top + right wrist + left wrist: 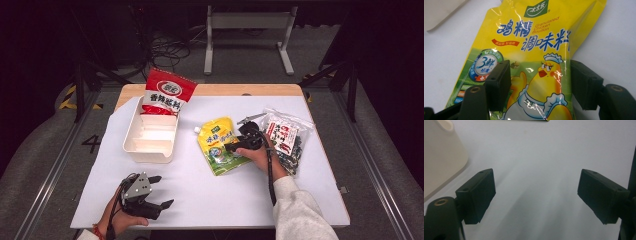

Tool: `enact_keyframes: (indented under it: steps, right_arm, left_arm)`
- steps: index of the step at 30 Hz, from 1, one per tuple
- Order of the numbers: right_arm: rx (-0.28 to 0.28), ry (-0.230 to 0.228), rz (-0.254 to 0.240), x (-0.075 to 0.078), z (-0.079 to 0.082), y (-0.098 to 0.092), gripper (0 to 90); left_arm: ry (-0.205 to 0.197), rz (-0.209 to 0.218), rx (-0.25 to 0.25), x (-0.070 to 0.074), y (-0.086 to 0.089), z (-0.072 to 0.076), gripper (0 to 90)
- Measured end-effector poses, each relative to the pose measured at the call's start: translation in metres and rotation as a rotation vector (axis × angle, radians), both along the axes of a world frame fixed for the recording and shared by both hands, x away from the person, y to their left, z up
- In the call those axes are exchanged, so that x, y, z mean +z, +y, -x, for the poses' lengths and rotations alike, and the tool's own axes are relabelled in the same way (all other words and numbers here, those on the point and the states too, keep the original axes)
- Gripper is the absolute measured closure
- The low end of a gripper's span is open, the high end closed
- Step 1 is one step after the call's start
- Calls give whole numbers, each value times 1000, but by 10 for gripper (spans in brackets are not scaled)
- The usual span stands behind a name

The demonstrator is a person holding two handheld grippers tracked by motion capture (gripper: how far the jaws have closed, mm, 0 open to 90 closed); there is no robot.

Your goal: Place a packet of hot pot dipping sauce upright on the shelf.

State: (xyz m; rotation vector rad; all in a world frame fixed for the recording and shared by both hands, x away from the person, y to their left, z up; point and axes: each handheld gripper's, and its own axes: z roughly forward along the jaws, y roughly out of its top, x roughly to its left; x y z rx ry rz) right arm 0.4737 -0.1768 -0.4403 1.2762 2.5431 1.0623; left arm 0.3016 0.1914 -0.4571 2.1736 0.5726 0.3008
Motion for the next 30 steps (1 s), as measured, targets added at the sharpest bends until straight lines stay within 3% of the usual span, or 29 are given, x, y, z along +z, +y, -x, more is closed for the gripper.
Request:
enact_keyframes:
  steps: [2, 10, 19, 22, 24, 30]
  right_arm:
    - [-4, -1, 1, 1, 0, -1, 508]
    - [44, -43, 38, 5, 1, -1, 763]
    - [93, -114, 78, 11, 17, 2, 846]
    - [96, -123, 84, 12, 22, 3, 847]
    - [112, -166, 109, 16, 30, 5, 849]
    - [165, -187, 111, 19, 45, 10, 853]
  left_arm:
    - [-4, -7, -3, 0, -2, 0, 154]
    - [4, -12, -14, 0, -7, -4, 154]
    - [13, 25, -41, 7, -22, -12, 155]
    - [11, 18, -47, 8, -25, -13, 154]
    - [13, 18, -58, 8, -28, -13, 155]
    - [39, 21, -62, 6, -32, -16, 155]
